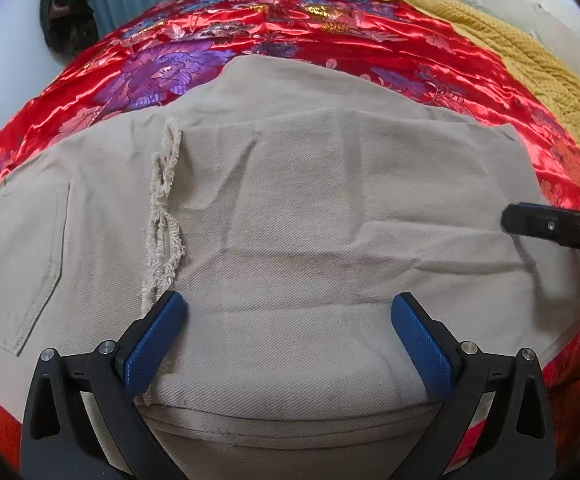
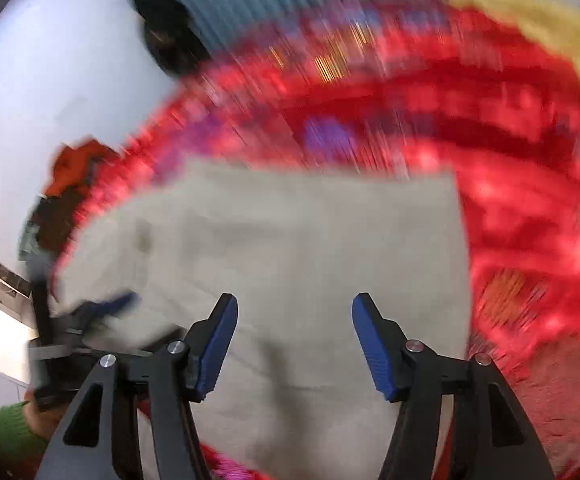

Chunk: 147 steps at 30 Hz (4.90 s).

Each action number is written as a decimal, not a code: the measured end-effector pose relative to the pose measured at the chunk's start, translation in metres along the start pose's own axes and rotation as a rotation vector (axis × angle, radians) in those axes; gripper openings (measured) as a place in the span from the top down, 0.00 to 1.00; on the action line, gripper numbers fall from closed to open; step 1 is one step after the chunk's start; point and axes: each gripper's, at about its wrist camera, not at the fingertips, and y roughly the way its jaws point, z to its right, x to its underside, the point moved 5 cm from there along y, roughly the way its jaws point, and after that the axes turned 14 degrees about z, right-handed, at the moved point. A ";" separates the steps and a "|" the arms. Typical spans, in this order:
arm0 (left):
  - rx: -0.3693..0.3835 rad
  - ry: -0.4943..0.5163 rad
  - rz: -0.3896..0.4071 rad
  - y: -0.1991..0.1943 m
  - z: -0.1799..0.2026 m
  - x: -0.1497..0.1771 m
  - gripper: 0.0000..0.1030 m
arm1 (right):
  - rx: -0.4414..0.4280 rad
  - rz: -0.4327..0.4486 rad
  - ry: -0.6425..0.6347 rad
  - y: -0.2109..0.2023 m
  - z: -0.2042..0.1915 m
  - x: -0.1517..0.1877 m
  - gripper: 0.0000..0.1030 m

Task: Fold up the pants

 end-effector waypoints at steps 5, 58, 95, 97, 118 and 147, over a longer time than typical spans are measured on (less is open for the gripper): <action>0.005 -0.006 0.003 0.000 0.000 0.001 0.01 | 0.021 0.074 -0.070 -0.030 -0.022 -0.012 0.45; 0.139 -0.090 0.088 -0.054 -0.010 0.001 0.01 | 0.004 0.114 -0.117 -0.032 -0.039 0.078 0.30; -0.072 -0.952 0.165 -0.138 -0.302 0.037 0.01 | 0.022 0.135 -0.136 -0.031 -0.040 0.079 0.25; -0.088 -1.004 0.161 -0.133 -0.312 0.050 0.02 | 0.025 0.137 -0.137 -0.031 -0.040 0.079 0.25; -0.035 -1.113 0.128 -0.075 -0.307 0.066 0.18 | 0.028 0.140 -0.140 -0.031 -0.041 0.079 0.25; -0.186 -0.735 0.266 -0.146 -0.256 -0.026 0.86 | 0.028 0.143 -0.138 -0.031 -0.042 0.078 0.24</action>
